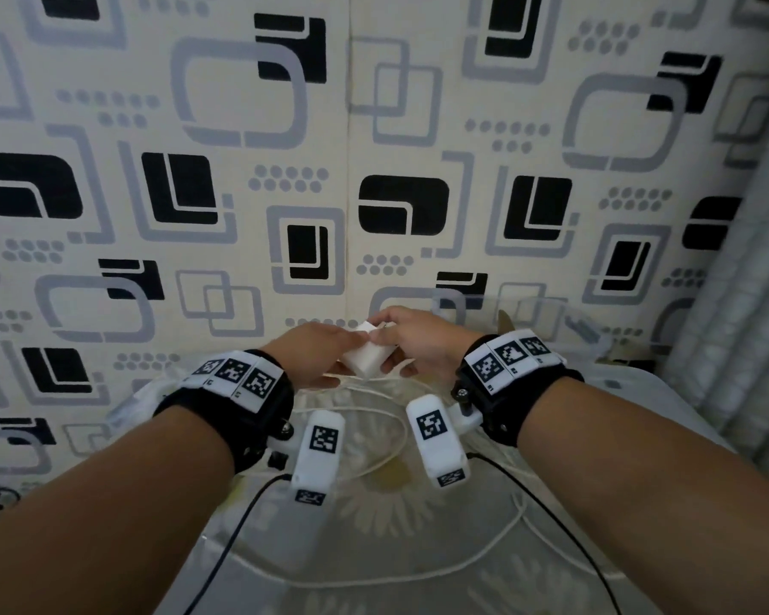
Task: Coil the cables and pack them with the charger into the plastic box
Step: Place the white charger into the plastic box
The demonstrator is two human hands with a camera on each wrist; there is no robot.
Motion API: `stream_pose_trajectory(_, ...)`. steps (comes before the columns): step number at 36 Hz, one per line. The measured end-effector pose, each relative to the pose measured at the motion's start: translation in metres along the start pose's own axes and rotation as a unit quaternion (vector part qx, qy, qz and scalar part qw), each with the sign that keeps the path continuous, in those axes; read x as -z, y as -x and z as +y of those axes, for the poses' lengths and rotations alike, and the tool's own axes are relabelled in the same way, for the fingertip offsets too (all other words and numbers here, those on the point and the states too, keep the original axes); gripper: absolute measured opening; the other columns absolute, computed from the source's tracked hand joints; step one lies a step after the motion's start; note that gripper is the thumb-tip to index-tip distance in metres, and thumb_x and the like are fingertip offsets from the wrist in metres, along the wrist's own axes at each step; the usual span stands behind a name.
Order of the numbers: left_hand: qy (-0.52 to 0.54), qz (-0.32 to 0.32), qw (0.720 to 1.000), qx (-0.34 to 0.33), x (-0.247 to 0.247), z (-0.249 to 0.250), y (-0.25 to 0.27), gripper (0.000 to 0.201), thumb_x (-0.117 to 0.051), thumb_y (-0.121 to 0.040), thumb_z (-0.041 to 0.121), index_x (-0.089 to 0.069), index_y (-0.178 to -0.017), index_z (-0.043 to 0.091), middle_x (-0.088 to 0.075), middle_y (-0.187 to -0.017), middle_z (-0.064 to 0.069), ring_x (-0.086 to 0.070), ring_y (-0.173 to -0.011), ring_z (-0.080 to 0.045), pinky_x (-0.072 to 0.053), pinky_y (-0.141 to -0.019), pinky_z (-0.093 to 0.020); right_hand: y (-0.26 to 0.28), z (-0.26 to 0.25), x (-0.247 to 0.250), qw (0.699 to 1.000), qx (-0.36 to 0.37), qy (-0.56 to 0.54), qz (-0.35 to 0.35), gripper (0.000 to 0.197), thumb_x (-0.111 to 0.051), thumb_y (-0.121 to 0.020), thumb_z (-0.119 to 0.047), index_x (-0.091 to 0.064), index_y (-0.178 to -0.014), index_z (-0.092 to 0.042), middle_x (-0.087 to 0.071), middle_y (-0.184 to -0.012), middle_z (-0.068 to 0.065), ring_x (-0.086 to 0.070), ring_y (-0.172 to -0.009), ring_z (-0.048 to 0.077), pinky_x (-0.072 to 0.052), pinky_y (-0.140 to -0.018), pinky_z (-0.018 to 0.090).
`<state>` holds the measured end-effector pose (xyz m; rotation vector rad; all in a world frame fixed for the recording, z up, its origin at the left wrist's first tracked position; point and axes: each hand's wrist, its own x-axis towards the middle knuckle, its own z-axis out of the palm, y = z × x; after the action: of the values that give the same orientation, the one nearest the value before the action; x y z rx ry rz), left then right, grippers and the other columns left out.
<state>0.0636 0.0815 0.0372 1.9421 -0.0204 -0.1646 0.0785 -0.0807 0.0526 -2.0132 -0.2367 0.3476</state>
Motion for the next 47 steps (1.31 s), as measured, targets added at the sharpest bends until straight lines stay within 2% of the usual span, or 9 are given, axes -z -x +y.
stream_pose_trajectory(9,0.085,-0.001,0.996,-0.038,-0.031,0.026,-0.010,0.025,-0.064,-0.092,0.027,-0.066,-0.102,0.004,-0.067,-0.090,-0.015,-0.061,-0.079,-0.022,-0.045,-0.064,-0.026,0.022,-0.002,0.051,0.992,0.051,0.095,0.062,0.043,-0.066,-0.090,-0.031,-0.049,-0.127,-0.018,-0.065,-0.101,0.004,-0.061,-0.082,0.016,-0.044,-0.063,0.024)
stream_pose_trajectory(14,0.085,0.005,0.995,-0.059,-0.056,0.039,-0.018,0.023,-0.066,-0.090,0.029,-0.068,-0.098,0.007,-0.069,-0.080,-0.008,-0.062,-0.072,-0.018,-0.047,-0.072,-0.032,0.035,-0.001,0.082,0.958,0.115,0.243,0.094,0.063,-0.075,-0.080,-0.039,-0.043,-0.134,-0.027,-0.054,-0.116,0.002,-0.057,-0.102,0.017,-0.050,-0.090,0.033)
stream_pose_trajectory(20,0.103,-0.022,0.992,-0.071,-0.088,0.059,-0.026,0.025,-0.063,-0.092,0.028,-0.065,-0.090,0.003,-0.065,-0.081,-0.013,-0.057,-0.077,-0.026,-0.043,-0.067,-0.032,0.045,-0.005,0.113,0.918,0.140,0.360,0.090,0.060,-0.080,-0.072,-0.044,-0.052,-0.124,-0.029,-0.044,-0.112,-0.005,-0.049,-0.101,0.010,-0.043,-0.093,0.028)
stream_pose_trajectory(26,0.097,-0.021,0.992,-0.081,-0.117,0.071,-0.036,0.029,-0.067,-0.088,0.036,-0.066,-0.090,0.007,-0.067,-0.082,-0.011,-0.058,-0.072,-0.021,-0.049,-0.072,-0.034,0.054,0.001,0.141,0.900,0.115,0.410,0.092,0.059,-0.081,-0.067,-0.049,-0.055,-0.117,-0.031,-0.048,-0.100,-0.007,-0.052,-0.093,0.014,-0.044,-0.080,0.028)
stream_pose_trajectory(34,0.103,-0.053,0.988,-0.101,-0.145,0.086,-0.046,0.028,-0.067,-0.088,0.037,-0.069,-0.086,0.010,-0.071,-0.086,-0.011,-0.064,-0.072,-0.019,-0.054,-0.075,-0.034,0.061,0.010,0.168,0.876,0.126,0.455,0.097,0.050,-0.079,-0.073,-0.042,-0.057,-0.115,-0.026,-0.057,-0.101,-0.002,-0.055,-0.090,0.016,-0.047,-0.081,0.032)
stream_pose_trajectory(38,0.101,-0.060,0.987,-0.106,-0.155,0.091,-0.050,0.030,-0.066,-0.089,0.040,-0.068,-0.086,0.010,-0.070,-0.078,-0.004,-0.064,-0.061,-0.011,-0.053,-0.069,-0.027,0.061,0.013,0.179,0.863,0.126,0.476,0.113,0.048,-0.077,-0.072,-0.045,-0.057,-0.111,-0.026,-0.053,-0.087,-0.014,-0.052,-0.081,0.010,-0.043,-0.069,0.027)
stream_pose_trajectory(41,0.088,-0.062,0.989,-0.101,-0.159,0.095,-0.052,0.037,-0.056,-0.093,0.046,-0.068,-0.097,0.011,-0.074,-0.090,-0.004,-0.070,-0.074,-0.012,-0.056,-0.075,-0.029,0.060,0.018,0.188,0.852,0.113,0.493,0.132,0.048,-0.075,-0.073,-0.047,-0.057,-0.110,-0.024,-0.050,-0.079,-0.015,-0.048,-0.072,0.005,-0.036,-0.061,0.025)
stream_pose_trajectory(44,0.024,-0.013,0.992,-0.122,-0.155,0.096,-0.058,0.046,-0.048,-0.095,0.051,-0.067,-0.104,0.010,-0.072,-0.103,-0.002,-0.066,-0.096,-0.020,-0.053,-0.089,-0.039,0.060,0.024,0.195,0.852,0.087,0.496,0.142,0.048,-0.073,-0.074,-0.049,-0.056,-0.110,-0.023,-0.050,-0.081,-0.015,-0.051,-0.077,0.011,-0.040,-0.065,0.029)
stream_pose_trajectory(47,-0.066,0.088,0.983,-0.149,-0.147,0.090,-0.068,0.035,-0.052,-0.095,0.044,-0.064,-0.113,0.016,-0.063,-0.108,0.003,-0.056,-0.097,-0.016,-0.041,-0.084,-0.029,0.061,0.031,0.203,0.861,0.061,0.485,0.142,0.047,-0.071,-0.075,-0.049,-0.056,-0.112,-0.023,-0.055,-0.092,-0.008,-0.053,-0.083,0.014,-0.044,-0.070,0.031)
